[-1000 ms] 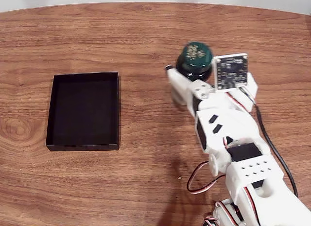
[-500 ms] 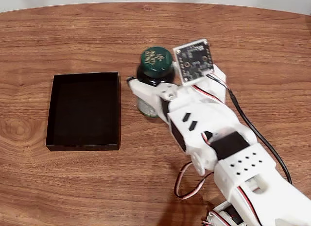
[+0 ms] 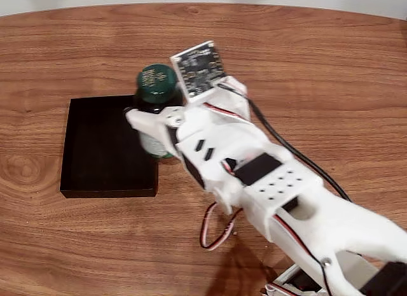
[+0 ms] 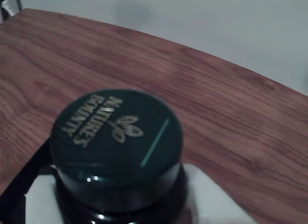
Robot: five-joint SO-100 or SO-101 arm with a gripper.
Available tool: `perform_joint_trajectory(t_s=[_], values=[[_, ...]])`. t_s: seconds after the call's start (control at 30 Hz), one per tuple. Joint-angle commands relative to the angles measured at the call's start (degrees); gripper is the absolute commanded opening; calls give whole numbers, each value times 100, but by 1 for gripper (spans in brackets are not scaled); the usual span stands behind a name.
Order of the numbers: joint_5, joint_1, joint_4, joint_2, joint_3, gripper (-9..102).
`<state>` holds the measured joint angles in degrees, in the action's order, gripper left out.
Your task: Pick up the pill bottle and place it in the black box.
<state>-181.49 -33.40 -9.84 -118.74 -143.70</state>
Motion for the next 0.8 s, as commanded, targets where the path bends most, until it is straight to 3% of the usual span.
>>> perform_joint_trajectory(t_s=[0.0, 0.17, 0.77], values=[[-132, -185, -642, 378, 773, 5], [-220, -316, -1301, 1143, 1055, 5], [-369, -738, -2232, 3305, 2435, 5]])
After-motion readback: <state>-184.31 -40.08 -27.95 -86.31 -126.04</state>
